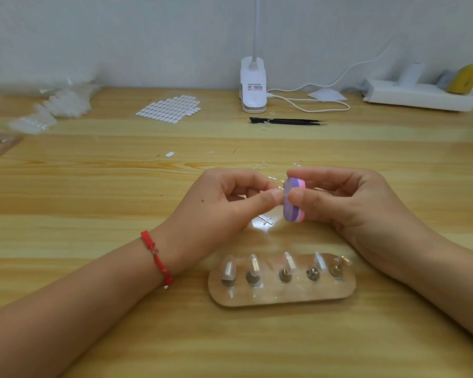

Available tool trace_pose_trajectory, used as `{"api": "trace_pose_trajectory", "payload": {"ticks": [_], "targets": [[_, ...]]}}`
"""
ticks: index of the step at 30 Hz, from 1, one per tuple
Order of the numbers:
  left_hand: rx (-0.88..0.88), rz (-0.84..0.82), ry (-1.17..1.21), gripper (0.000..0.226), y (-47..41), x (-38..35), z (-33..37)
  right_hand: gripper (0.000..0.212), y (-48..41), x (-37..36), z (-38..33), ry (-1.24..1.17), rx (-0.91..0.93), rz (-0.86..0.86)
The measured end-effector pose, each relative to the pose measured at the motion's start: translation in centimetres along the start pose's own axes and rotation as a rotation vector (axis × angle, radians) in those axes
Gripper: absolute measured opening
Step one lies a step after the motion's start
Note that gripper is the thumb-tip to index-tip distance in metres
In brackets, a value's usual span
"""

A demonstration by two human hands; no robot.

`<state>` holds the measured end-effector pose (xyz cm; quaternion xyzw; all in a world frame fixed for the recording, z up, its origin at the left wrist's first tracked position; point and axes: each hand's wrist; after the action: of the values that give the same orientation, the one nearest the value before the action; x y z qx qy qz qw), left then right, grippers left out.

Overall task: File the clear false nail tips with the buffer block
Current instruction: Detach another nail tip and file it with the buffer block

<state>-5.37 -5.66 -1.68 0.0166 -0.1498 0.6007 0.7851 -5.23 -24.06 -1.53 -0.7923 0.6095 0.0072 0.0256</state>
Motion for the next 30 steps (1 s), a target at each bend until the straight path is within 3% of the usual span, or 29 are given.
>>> {"api": "trace_pose_trajectory", "payload": {"ticks": [9,16,21,30], "targets": [[-0.027,0.007,-0.032,0.011,0.14,0.07,-0.07,0.041,0.24,-0.22,-0.16,0.027,0.007,-0.045],[-0.068,-0.146,-0.186,0.011,0.54,0.11,0.20,0.038,-0.26,0.02,0.10,-0.076,0.043,0.002],[0.049,-0.028,0.087,0.010,0.10,0.32,0.43,0.032,-0.24,-0.10,0.02,-0.113,0.062,0.006],[0.067,-0.054,0.117,0.009,-0.14,0.42,0.40,0.035,-0.38,0.31,0.27,-0.141,0.022,-0.090]]}}
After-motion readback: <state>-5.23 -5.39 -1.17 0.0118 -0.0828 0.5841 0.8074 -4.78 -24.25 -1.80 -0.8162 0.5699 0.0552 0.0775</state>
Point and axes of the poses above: each hand's wrist, its own y-axis away from the middle knuckle, its own x-axis out of the back of the hand, z = x × y, and after that the axes turned 1 degree about x, right-handed
